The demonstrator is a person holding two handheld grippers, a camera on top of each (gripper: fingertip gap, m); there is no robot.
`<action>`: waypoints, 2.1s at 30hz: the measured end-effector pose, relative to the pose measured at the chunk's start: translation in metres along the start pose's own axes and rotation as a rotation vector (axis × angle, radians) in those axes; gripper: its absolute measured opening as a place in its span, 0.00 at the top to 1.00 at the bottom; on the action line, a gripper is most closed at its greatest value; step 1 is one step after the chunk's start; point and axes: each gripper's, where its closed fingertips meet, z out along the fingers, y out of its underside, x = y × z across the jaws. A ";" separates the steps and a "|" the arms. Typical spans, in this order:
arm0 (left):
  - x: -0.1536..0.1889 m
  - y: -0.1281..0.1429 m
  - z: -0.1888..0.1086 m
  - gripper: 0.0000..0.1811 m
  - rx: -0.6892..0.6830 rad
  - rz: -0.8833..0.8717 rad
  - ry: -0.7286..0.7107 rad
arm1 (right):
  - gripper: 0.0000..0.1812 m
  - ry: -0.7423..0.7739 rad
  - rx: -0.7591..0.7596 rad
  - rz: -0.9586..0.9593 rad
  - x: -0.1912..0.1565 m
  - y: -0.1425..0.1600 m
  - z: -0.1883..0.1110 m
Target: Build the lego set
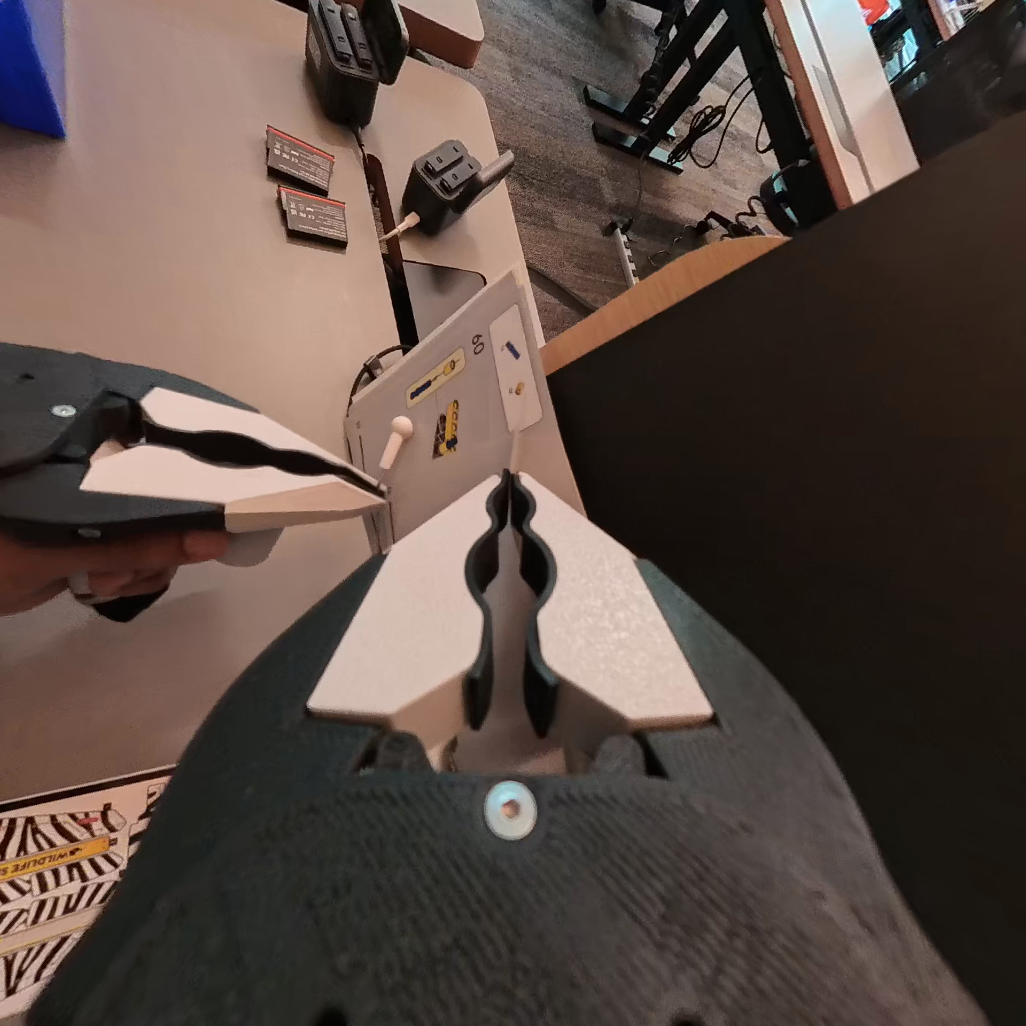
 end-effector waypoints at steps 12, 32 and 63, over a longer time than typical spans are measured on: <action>0.007 0.003 -0.004 1.00 0.112 0.051 -0.044 | 1.00 -0.039 -0.011 -0.049 -0.007 0.001 0.010; 0.006 0.003 0.001 0.99 0.061 0.005 0.020 | 0.92 0.026 -0.034 -0.157 -0.013 -0.012 0.023; 0.082 -0.064 -0.121 0.92 -0.072 0.044 0.241 | 0.77 0.160 0.303 0.994 -0.271 0.160 -0.203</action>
